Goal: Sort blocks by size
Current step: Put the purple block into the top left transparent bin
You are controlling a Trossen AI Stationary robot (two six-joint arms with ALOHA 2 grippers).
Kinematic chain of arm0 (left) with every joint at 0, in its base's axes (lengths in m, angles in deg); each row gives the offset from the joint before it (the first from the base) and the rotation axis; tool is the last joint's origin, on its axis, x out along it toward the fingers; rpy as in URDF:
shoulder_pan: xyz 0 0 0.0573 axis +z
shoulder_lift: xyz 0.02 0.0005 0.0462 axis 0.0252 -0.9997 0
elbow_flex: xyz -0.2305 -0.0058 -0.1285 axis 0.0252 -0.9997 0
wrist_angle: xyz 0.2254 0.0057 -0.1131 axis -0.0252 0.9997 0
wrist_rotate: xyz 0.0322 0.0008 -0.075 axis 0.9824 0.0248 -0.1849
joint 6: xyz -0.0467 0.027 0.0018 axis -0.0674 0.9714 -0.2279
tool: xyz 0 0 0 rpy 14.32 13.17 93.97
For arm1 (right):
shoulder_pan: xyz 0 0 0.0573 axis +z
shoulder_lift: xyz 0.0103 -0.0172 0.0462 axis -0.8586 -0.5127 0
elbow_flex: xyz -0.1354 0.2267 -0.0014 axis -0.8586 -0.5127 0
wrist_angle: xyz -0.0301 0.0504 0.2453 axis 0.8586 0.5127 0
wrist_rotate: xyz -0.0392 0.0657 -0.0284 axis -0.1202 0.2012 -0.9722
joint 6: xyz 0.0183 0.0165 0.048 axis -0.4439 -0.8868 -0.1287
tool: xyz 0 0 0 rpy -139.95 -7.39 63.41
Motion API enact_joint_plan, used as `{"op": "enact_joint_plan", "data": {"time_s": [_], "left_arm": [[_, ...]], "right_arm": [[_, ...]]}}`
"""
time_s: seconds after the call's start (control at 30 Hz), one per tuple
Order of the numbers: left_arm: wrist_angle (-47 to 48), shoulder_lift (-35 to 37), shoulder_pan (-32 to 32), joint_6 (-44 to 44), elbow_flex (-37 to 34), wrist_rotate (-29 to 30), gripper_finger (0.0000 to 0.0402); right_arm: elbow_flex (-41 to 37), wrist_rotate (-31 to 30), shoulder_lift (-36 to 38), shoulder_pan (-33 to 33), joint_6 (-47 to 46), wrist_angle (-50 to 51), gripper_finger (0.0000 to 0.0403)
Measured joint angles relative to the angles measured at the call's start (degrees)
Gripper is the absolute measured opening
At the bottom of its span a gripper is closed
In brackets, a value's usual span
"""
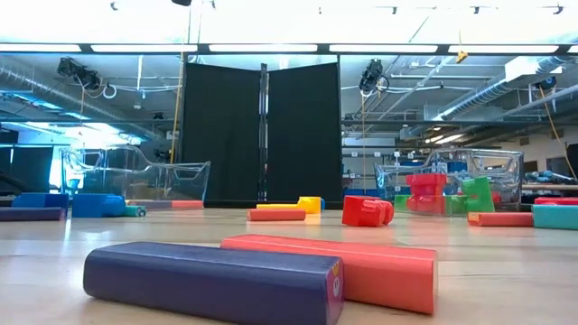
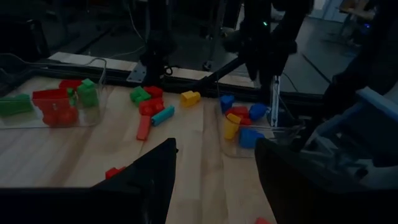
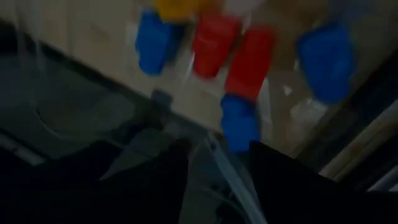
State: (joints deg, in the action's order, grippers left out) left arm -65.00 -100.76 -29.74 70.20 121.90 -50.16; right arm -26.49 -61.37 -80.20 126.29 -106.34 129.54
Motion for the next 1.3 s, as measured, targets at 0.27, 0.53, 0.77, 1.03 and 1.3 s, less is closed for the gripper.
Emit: {"op": "enact_joint_plan", "data": {"time_s": [0.27,0.53,0.77,1.03,1.3], "left_arm": [[6.3,1.4,0.2,-0.2,0.0,0.0,0.0223],[13.2,3.8,1.3,-3.3,0.0,2.3,0.0223],[14.1,3.8,3.3,-8.1,0.0,8.9,0.0223],[31.2,6.3,7.0,-30.8,0.1,14.4,0.0223],[55.8,6.7,7.2,-43.0,2.4,4.3,0.0200]], "right_arm": [[0.0,-12.0,8.0,-3.8,2.6,10.1,0.0139],[0.0,-29.0,13.2,-14.2,17.8,17.9,0.0120],[0.0,-34.7,12.8,-30.9,49.7,10.5,0.0119],[0.0,-24.9,11.5,-50.8,80.9,-3.0,0.0121],[0.0,-8.4,8.3,-62.3,105.1,-19.4,0.0119]]}}
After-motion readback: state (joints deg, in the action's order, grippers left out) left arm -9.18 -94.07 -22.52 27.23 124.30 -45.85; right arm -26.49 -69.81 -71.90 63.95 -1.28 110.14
